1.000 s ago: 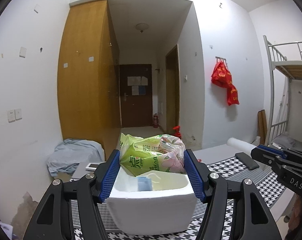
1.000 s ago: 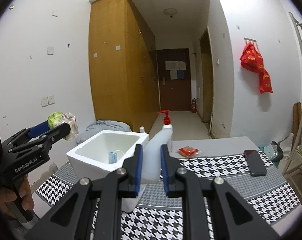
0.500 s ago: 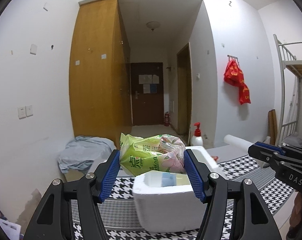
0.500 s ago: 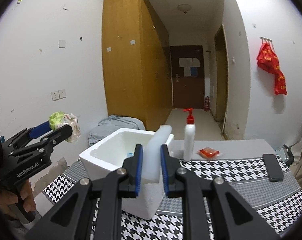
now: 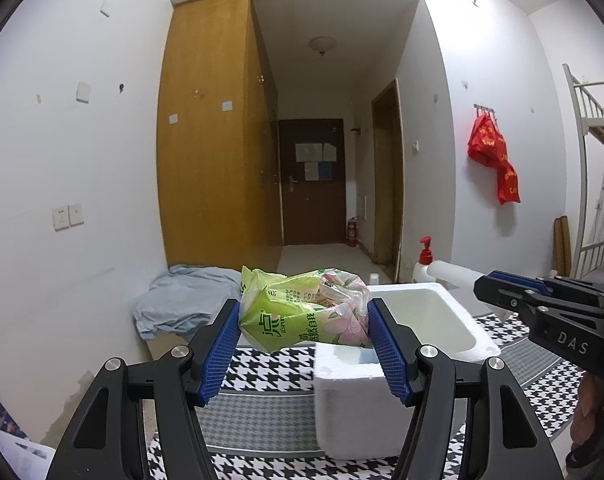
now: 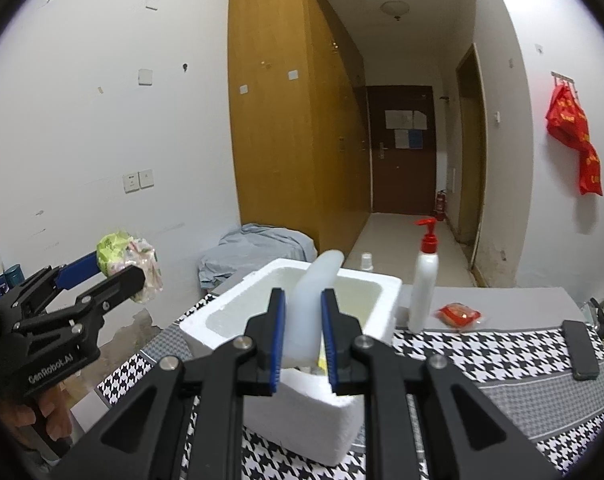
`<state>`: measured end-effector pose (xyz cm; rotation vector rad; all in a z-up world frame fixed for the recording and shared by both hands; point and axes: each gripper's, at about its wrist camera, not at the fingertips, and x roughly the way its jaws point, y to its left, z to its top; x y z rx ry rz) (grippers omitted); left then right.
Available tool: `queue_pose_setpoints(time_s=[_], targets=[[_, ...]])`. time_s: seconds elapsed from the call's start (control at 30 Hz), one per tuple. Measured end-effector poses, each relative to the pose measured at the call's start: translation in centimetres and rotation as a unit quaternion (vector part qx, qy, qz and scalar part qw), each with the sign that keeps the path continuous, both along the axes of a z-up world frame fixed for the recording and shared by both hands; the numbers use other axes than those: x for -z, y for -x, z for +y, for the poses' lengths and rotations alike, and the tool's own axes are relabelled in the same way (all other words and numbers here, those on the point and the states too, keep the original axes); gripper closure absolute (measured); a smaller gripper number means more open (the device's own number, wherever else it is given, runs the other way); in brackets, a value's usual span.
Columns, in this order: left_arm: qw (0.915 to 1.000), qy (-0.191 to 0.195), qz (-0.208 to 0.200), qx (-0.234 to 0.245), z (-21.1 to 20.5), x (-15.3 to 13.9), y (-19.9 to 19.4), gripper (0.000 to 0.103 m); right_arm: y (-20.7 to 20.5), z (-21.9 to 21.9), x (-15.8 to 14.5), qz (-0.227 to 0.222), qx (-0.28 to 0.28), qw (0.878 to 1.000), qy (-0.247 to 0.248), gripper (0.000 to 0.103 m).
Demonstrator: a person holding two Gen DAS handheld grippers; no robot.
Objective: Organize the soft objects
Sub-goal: 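Lower the foam roller into the foam box and open the right tool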
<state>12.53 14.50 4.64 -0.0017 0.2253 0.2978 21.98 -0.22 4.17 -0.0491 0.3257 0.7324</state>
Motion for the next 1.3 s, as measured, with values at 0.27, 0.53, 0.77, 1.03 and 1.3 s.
queue_pose_setpoints(time_s=[0.27,0.53,0.77,1.03,1.3], targets=[[0.9997,0.008,-0.002,-0.023,1.4,0.1,0.3,0.038,-0.6,2.6,0.0,0.001,-0.026,1.000,0.010,0.082],[0.9994,0.008,0.002,-0.034,2.2,0.4,0.2,0.038,-1.6,3.9,0.2,0.009,-0.039,0.999,0.011,0.082],[0.9993,0.012,0.009,-0.034,2.4,0.5,-0.3,0.038,-2.4,4.5,0.5,0.020,-0.038,0.999,0.014,0.082],[0.9994,0.015,0.011,-0.031,2.5,0.5,-0.8,0.038,-2.5,4.6,0.3,0.006,-0.037,0.999,0.003,0.007],[0.9995,0.014,0.015,-0.025,2.4,0.5,-1.6,0.038,-2.8,4.1,0.3,0.005,-0.028,1.000,0.001,0.007]])
